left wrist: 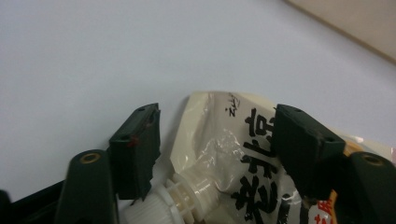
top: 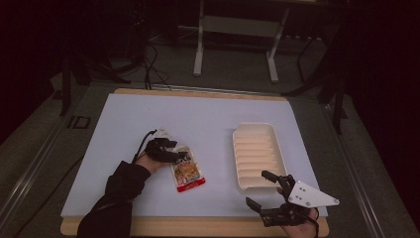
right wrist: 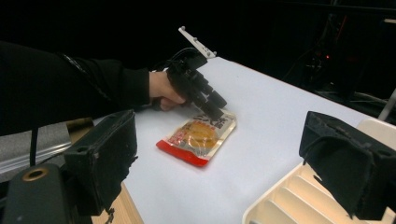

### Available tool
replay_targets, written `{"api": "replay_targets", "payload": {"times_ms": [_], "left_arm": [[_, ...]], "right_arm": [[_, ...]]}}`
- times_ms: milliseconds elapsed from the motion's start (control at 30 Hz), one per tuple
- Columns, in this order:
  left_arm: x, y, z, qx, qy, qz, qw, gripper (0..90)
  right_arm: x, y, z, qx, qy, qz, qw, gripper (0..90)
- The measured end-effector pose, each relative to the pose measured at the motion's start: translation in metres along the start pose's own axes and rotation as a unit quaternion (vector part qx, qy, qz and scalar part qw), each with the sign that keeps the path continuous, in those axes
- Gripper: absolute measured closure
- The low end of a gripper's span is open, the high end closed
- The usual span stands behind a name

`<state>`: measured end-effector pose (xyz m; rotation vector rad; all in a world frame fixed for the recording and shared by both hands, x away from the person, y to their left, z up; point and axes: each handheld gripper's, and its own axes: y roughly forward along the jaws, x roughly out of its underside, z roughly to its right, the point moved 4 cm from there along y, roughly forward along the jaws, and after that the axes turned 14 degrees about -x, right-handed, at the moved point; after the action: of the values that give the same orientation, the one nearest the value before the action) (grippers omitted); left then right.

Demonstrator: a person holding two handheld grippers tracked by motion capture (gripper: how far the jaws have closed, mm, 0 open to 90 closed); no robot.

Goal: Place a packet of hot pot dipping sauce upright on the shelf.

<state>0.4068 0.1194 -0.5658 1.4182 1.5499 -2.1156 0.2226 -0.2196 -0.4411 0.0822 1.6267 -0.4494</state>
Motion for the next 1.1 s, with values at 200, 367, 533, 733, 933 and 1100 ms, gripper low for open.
{"api": "replay_targets", "payload": {"times_ms": [200, 367, 533, 733, 933, 1100], "left_arm": [[0.001, 0.001, 0.008, -0.017, 0.029, -0.014, 0.9993, 41.1], [-0.001, 0.001, 0.012, -0.031, 0.043, -0.031, 0.9981, 44.9], [-0.004, -0.001, 0.015, -0.045, 0.077, -0.047, 0.9949, 57.8], [-0.003, -0.002, 0.016, -0.049, 0.093, -0.031, 0.994, 80.5], [-0.006, -0.007, 0.02, -0.052, 0.104, -0.017, 0.993, 89.6], [-0.013, -0.02, 0.02, -0.054, 0.114, -0.008, 0.992, 89.9]], "right_arm": [[0.0, 0.001, -0.001, -0.001, 0.0, 0.0, 1.0, 11.0], [0.0, 0.001, -0.001, -0.002, 0.001, -0.002, 1.0, 11.0], [0.001, 0.002, 0.0, -0.001, 0.001, -0.006, 1.0, 11.1], [0.002, 0.002, 0.001, -0.002, 0.005, -0.007, 1.0, 11.0], [0.002, 0.001, 0.002, -0.001, 0.008, -0.005, 1.0, 11.1], [0.001, 0.0, 0.003, 0.0, 0.012, -0.001, 0.9999, 11.1]]}}
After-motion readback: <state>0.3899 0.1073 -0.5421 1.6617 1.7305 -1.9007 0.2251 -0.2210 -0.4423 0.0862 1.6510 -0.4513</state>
